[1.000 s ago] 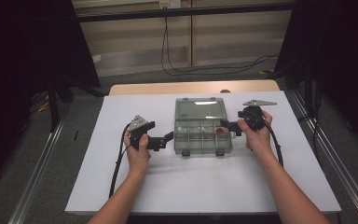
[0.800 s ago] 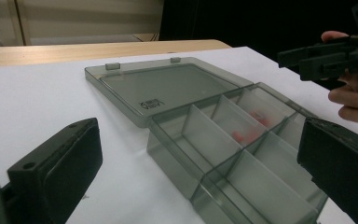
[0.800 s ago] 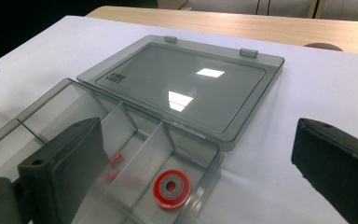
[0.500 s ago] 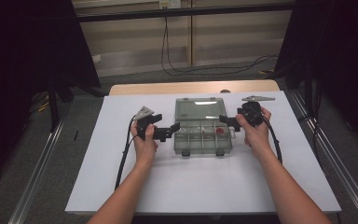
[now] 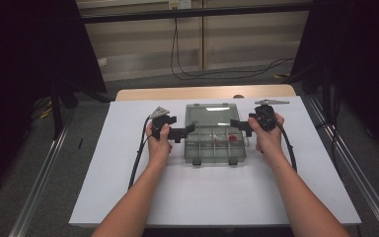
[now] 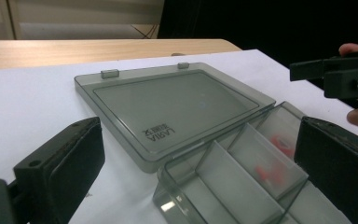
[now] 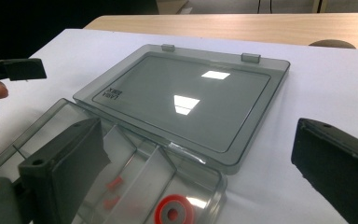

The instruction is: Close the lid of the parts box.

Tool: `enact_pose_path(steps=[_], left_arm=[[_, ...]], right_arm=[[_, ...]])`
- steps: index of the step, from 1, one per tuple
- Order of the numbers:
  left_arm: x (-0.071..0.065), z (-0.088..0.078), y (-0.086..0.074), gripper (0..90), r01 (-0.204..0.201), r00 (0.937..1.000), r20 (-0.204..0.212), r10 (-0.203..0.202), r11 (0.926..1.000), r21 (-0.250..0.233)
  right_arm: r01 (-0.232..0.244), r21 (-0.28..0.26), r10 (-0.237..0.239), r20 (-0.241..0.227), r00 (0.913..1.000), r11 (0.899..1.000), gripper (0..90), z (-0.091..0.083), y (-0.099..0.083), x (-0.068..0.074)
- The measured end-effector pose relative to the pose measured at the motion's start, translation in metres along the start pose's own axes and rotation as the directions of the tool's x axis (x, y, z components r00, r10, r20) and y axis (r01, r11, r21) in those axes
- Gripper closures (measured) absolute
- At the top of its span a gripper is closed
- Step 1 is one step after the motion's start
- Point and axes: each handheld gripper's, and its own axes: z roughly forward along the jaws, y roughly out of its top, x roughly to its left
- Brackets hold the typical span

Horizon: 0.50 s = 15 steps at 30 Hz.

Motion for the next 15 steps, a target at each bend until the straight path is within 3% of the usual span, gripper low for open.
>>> enact_pose_path(steps=[2, 4, 8, 12, 15], left_arm=[[0.004, 0.003, 0.002, 0.0, 0.064, 0.9967, 0.05, -0.063, 0.9979, -0.006], [0.006, 0.007, 0.003, 1.3, 0.095, 0.995, 0.032, -0.094, 0.9955, -0.007], [0.007, 0.015, 0.006, 2.4, 0.093, 0.9953, 0.027, -0.093, 0.9954, 0.024], [0.008, 0.024, 0.009, 4.1, 0.132, 0.991, 0.02, -0.133, 0.9901, 0.048], [0.011, 0.032, 0.009, 6.2, 0.181, 0.983, 0.02, -0.182, 0.9811, 0.07]], right_arm=[[-0.006, -0.001, 0.006, -0.001, 1.0, 1.0, 2.7, 0.001, 0.001, -0.001], [-0.014, 0.0, 0.014, -0.001, 0.9999, 1.0, 3.4, 0.003, 0.003, -0.003], [-0.038, 0.004, 0.038, 0.001, 0.9993, 0.999, 5.3, 0.007, 0.007, -0.008], [-0.058, 0.013, 0.058, -0.012, 0.9982, 0.998, 7.7, 0.01, 0.013, -0.013], [-0.081, 0.018, 0.082, -0.003, 0.9967, 0.997, 12.6, 0.013, 0.014, -0.015]])
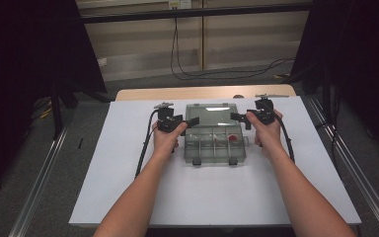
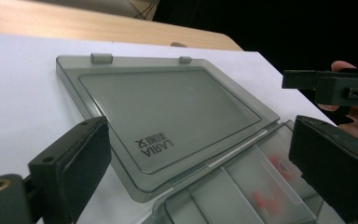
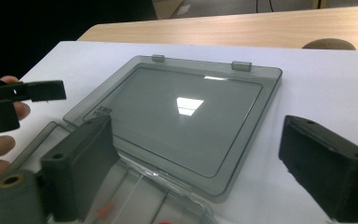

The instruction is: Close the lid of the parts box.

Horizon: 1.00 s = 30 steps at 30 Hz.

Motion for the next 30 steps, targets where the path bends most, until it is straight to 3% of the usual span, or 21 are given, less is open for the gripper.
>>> enact_pose_path(steps=[4, 9, 13, 14, 15, 17, 22, 26, 30], left_arm=[[0.004, 0.006, 0.0, 9.7, 0.01, 0.9995, -0.03, -0.008, 0.9992, 0.04], [0.007, 0.012, -0.001, 13.2, 0.067, 0.9964, -0.055, -0.065, 0.997, 0.04], [0.009, 0.015, -0.002, 18.1, 0.052, 0.9951, -0.087, -0.047, 0.9971, 0.055], [0.008, 0.016, -0.003, 19.4, 0.065, 0.9942, -0.088, -0.062, 0.9971, 0.039], [0.009, 0.016, -0.003, 20.3, 0.045, 0.9956, -0.086, -0.039, 0.9969, 0.065], [0.009, 0.018, -0.004, 21.9, 0.06, 0.9945, -0.089, -0.055, 0.9966, 0.057], [0.011, 0.019, -0.004, 23.3, 0.051, 0.9938, -0.103, -0.043, 0.9964, 0.069], [0.01, 0.021, -0.005, 23.8, 0.073, 0.9924, -0.104, -0.066, 0.995, 0.068], [0.011, 0.023, -0.004, 24.5, 0.066, 0.9915, -0.118, -0.055, 0.9939, 0.088]], right_arm=[[-0.031, 0.008, 0.03, 0.009, 0.9995, 1.0, 18.7, 0.005, -0.002, -0.004], [-0.07, 0.027, 0.07, -0.001, 0.9976, 0.997, 23.2, 0.012, -0.006, -0.008], [-0.087, 0.047, 0.088, -0.018, 0.996, 0.995, 29.3, 0.017, -0.008, -0.008], [-0.091, 0.061, 0.092, -0.017, 0.9956, 0.994, 31.5, 0.019, -0.009, -0.008], [-0.091, 0.064, 0.092, -0.015, 0.9956, 0.994, 32.7, 0.02, -0.009, -0.008], [-0.12, 0.065, 0.122, -0.021, 0.9923, 0.991, 35.4, 0.022, -0.01, -0.01], [-0.156, 0.079, 0.159, -0.024, 0.987, 0.985, 36.3, 0.025, -0.011, -0.013], [-0.15, 0.11, 0.153, -0.022, 0.988, 0.983, 35.5, 0.027, -0.012, -0.014], [-0.131, 0.139, 0.134, -0.009, 0.991, 0.982, 34.1, 0.032, -0.013, -0.015]])
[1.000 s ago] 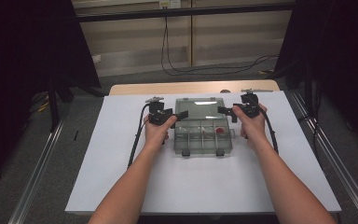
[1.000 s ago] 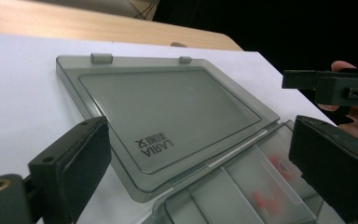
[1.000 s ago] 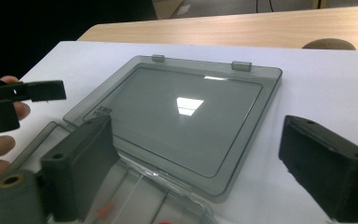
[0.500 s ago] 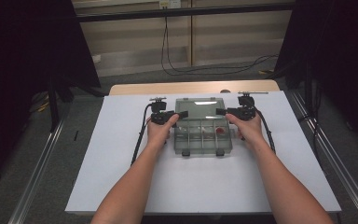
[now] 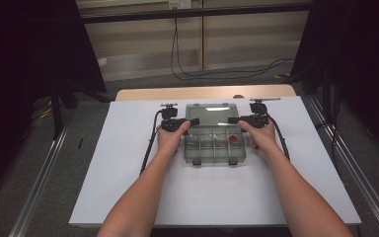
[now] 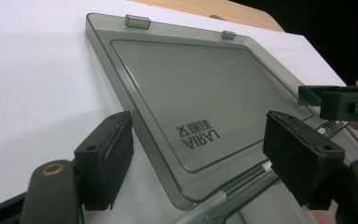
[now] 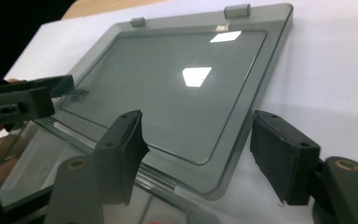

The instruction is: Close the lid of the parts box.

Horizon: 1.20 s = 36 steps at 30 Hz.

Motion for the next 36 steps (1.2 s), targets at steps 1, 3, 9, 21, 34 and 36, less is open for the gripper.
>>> enact_pose_path(steps=[1, 3, 9, 21, 34, 36], left_arm=[[-0.001, 0.001, 0.0, 24.5, 0.007, 1.0, -0.002, -0.007, 1.0, -0.003], [-0.001, 0.002, 0.0, 24.3, 0.007, 0.9999, -0.011, -0.007, 1.0, -0.001], [-0.001, 0.004, 0.001, 23.6, 0.018, 0.9998, -0.013, -0.018, 0.9995, 0.026], [-0.004, 0.003, 0.002, 36.7, -0.023, 0.9995, -0.022, 0.024, 0.9992, 0.034], [-0.006, -0.018, 0.008, 62.5, -0.127, 0.9911, -0.045, 0.125, 0.9914, -0.032], [-0.006, -0.021, 0.009, 66.5, -0.118, 0.9924, -0.039, 0.116, 0.9913, -0.058]], right_arm=[[-0.003, 0.005, 0.003, -0.001, 1.0, 1.0, 33.5, 0.001, -0.001, 0.0], [-0.015, 0.01, 0.015, -0.003, 0.9999, 1.0, 32.9, 0.004, -0.002, -0.002], [-0.005, 0.013, 0.005, -0.009, 0.9999, 1.0, 33.3, 0.006, -0.002, 0.0], [0.059, 0.004, -0.059, 0.001, 0.9983, 0.998, 50.0, 0.0, -0.003, -0.001], [0.108, -0.072, -0.108, 0.004, 0.9941, 0.992, 72.3, -0.017, -0.001, 0.0], [0.105, -0.08, -0.105, 0.001, 0.9944, 0.991, 75.2, -0.019, -0.001, 0.0]])
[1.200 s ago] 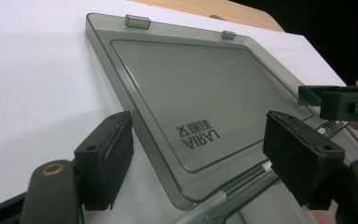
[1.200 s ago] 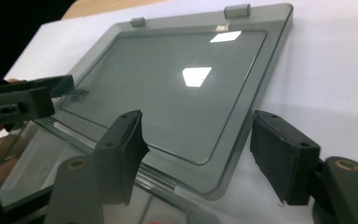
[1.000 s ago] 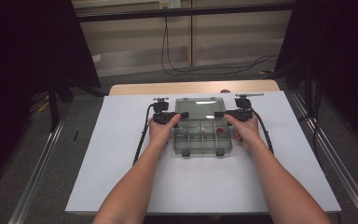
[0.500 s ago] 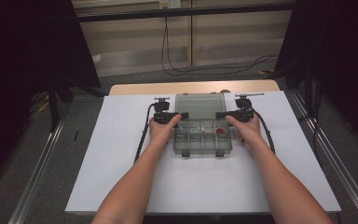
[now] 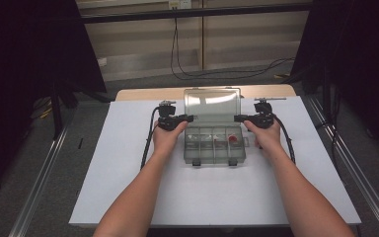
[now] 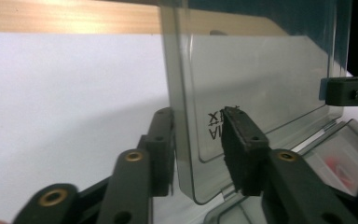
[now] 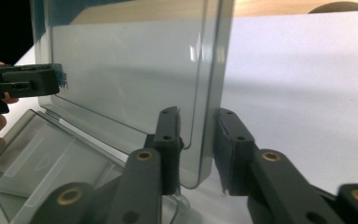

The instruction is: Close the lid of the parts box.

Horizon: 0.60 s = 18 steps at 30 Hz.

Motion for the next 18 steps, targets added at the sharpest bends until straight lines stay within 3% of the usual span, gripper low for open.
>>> enact_pose_path(steps=[5, 6, 12, 13, 18], left_arm=[[0.0012, -0.0054, 0.0005, 73.5, -0.022, 0.9997, 0.007, 0.022, 0.9997, -0.005], [0.0014, -0.0067, 0.0011, 74.4, -0.042, 0.9991, 0.001, 0.042, 0.9991, 0.004], [0.0015, -0.0104, 0.0021, 79.5, -0.046, 0.9987, -0.019, 0.047, 0.9988, 0.016], [0.0024, -0.0113, 0.0018, 84.4, -0.048, 0.9985, -0.025, 0.048, 0.9988, 0.011], [0.0001, -0.0118, 0.0002, 84.8, -0.056, 0.9977, -0.038, 0.056, 0.9984, -0.002]], right_arm=[[0.036, -0.014, -0.036, 0.009, 0.9993, 0.999, 76.4, -0.0036, -0.0005, 0.0025], [0.037, -0.014, -0.037, 0.012, 0.9992, 0.999, 76.5, -0.0039, -0.0007, 0.0027], [0.042, -0.029, -0.042, 0.021, 0.9989, 0.999, 76.5, -0.0041, -0.0031, 0.0038], [0.042, -0.029, -0.042, 0.023, 0.9989, 0.999, 76.6, -0.0043, -0.0034, 0.0039], [0.048, -0.038, -0.047, 0.023, 0.9986, 0.998, 76.6, -0.0043, -0.0041, 0.0039]])
